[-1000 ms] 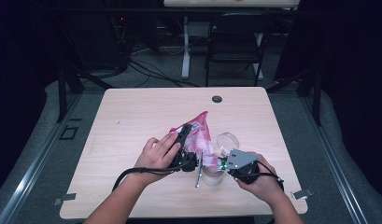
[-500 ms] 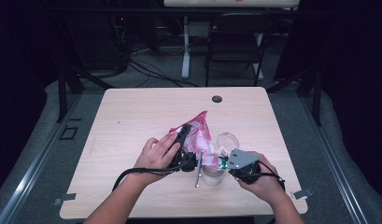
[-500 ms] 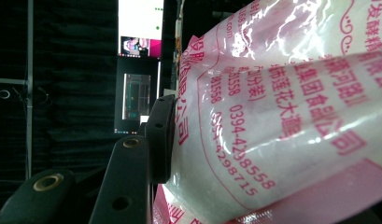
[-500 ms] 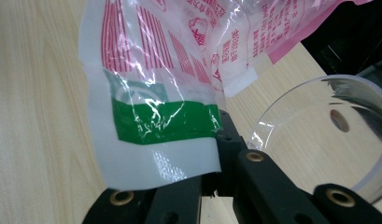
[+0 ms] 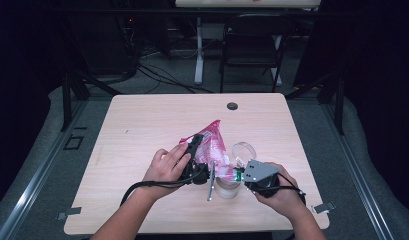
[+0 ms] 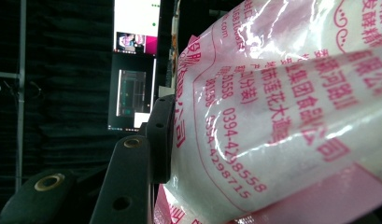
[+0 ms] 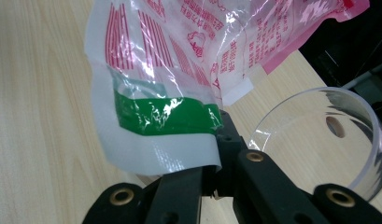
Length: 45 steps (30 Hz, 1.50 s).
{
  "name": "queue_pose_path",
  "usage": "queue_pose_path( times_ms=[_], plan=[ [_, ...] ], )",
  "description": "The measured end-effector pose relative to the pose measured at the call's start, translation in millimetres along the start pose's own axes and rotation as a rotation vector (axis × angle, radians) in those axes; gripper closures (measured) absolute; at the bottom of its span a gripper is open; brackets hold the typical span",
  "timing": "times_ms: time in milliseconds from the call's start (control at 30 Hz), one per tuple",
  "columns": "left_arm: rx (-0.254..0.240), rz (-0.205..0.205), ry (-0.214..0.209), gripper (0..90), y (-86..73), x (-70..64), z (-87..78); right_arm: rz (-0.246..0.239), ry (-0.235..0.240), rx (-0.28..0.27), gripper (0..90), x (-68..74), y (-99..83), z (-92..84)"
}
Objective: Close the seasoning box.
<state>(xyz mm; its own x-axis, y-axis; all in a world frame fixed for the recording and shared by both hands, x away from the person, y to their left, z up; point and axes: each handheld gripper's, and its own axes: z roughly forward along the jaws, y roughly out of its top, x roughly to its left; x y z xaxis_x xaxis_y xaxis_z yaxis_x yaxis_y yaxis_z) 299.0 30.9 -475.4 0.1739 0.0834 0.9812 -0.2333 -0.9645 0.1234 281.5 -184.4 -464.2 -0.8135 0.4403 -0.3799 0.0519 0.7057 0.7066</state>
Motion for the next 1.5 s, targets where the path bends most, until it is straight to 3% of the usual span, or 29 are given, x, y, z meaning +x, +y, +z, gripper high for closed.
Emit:
queue_pose_path(
  times_ms=[767, 1200, 1500],
  plan=[
    [0.036, -0.078, -0.058, 64.4, -7.2, -12.8, -1.6, 0.002, 0.001, -0.018, 90.0, 2.3, 2.2, 2.5],
    [0.071, -0.156, -0.109, 65.1, -10.1, -17.6, -0.7, -0.001, -0.013, -0.024, 90.0, 3.3, 3.3, 2.5],
    [0.083, -0.188, -0.140, 66.4, -12.8, -22.0, -0.4, -0.002, -0.012, -0.027, 90.0, 4.2, 3.8, 2.9]
  ],
)
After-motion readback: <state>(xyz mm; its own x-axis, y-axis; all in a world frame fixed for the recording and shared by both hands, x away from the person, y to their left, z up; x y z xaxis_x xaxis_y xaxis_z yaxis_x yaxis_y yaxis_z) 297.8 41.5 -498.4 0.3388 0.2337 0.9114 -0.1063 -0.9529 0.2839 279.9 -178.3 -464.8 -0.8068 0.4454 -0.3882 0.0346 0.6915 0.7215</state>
